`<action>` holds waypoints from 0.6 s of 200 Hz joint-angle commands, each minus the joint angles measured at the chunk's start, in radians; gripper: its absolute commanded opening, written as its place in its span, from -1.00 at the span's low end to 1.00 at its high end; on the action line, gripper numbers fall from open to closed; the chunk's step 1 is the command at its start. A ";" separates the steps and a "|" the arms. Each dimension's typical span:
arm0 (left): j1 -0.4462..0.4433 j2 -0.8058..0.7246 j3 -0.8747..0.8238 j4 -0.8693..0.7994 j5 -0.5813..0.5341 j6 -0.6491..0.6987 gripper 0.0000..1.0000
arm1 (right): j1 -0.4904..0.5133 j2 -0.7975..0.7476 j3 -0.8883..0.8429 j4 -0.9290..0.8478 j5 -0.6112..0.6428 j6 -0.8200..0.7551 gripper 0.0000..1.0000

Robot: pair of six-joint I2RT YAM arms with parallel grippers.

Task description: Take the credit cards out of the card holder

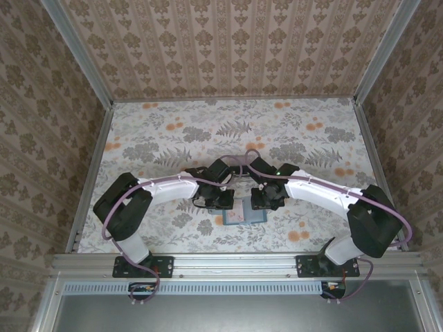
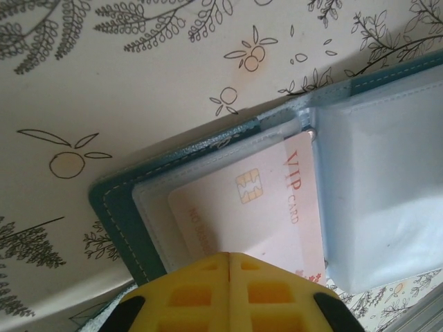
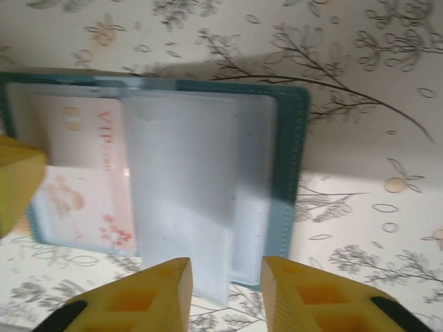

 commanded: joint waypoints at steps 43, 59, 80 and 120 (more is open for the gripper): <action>-0.009 0.017 -0.026 0.007 0.004 -0.007 -0.91 | -0.004 0.051 -0.046 0.316 -0.285 0.137 -0.58; -0.008 0.021 -0.031 0.007 0.000 -0.004 -0.92 | -0.003 0.091 -0.060 0.365 -0.296 0.156 -0.65; -0.008 0.018 -0.039 0.005 -0.005 -0.006 -0.93 | -0.003 0.137 -0.070 0.410 -0.314 0.168 -0.69; -0.008 0.011 -0.046 -0.001 -0.004 -0.007 -0.93 | -0.012 0.185 -0.088 0.443 -0.311 0.169 -0.71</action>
